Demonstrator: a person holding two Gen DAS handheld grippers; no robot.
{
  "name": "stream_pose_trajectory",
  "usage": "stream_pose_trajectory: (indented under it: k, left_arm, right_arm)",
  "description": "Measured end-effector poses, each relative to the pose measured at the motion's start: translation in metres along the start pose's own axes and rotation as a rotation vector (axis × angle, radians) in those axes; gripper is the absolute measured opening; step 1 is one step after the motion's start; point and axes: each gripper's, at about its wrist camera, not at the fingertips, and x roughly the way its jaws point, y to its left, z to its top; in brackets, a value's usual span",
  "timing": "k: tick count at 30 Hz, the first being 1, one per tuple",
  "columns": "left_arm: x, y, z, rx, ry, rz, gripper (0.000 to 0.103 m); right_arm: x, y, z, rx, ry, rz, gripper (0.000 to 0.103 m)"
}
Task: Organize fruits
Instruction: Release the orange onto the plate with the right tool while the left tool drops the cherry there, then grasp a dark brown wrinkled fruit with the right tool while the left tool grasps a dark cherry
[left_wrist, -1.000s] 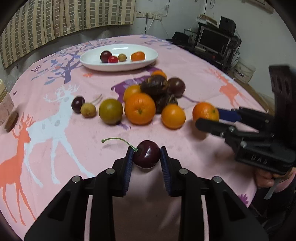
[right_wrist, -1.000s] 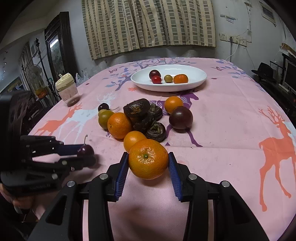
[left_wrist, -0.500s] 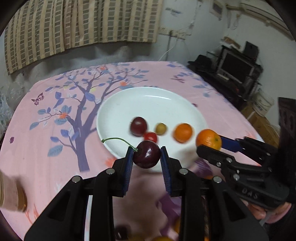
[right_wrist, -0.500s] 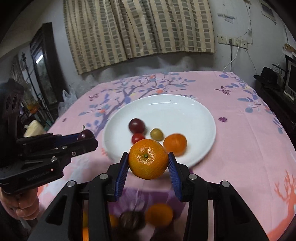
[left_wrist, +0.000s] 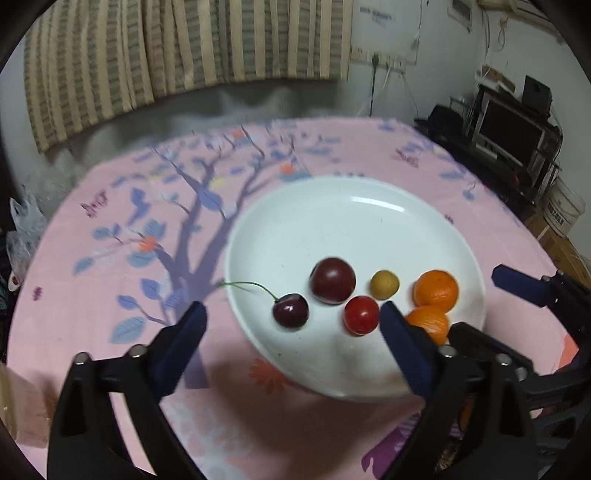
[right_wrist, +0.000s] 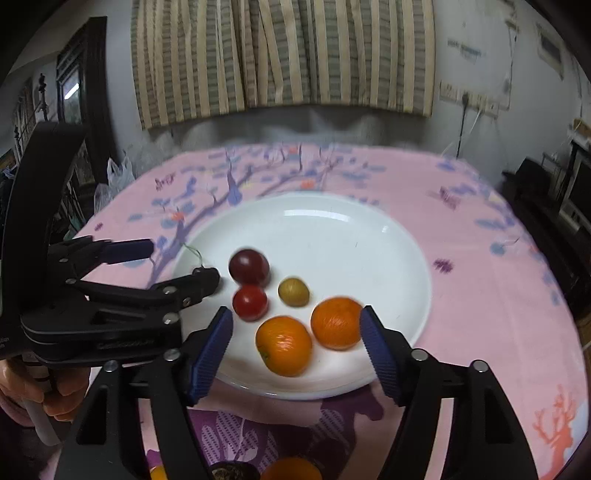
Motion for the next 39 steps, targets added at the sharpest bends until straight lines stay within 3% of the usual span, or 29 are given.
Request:
stream_pose_trajectory:
  k: [3, 8, 11, 14, 19, 24, 29, 39]
  left_arm:
    - [-0.035, 0.007, -0.01, -0.006, -0.037, -0.024, 0.098]
    - [-0.082, 0.019, -0.056, -0.047, -0.061, -0.038, 0.098]
    - [-0.092, 0.028, -0.097, -0.101, -0.058, -0.047, 0.098]
    - [-0.094, 0.035, -0.125, -0.141, -0.007, -0.009, 0.098]
    - [-0.103, 0.049, -0.158, -0.216, 0.02, -0.051, 0.098]
    - [-0.116, 0.053, -0.164, -0.224, -0.041, 0.0, 0.098]
    - [-0.114, 0.055, -0.161, -0.236, -0.032, -0.011, 0.098]
    - [-0.114, 0.054, -0.161, -0.238, -0.025, -0.015, 0.098]
  right_arm:
    - [-0.031, -0.001, -0.003, 0.011, -0.071, 0.032, 0.09]
    - [-0.068, -0.007, -0.041, 0.074, -0.121, 0.086, 0.091]
    - [-0.076, -0.006, -0.064, 0.122, -0.088, 0.097, 0.091]
    - [-0.089, -0.004, -0.083, 0.15, -0.114, 0.125, 0.091]
    - [-0.096, 0.01, -0.095, 0.092, -0.136, 0.144, 0.091]
    - [-0.091, 0.035, -0.099, -0.04, -0.089, 0.182, 0.075]
    - [-0.082, 0.041, -0.101, -0.069, -0.032, 0.198, 0.056]
    - [-0.074, 0.041, -0.104, -0.073, 0.026, 0.213, 0.051]
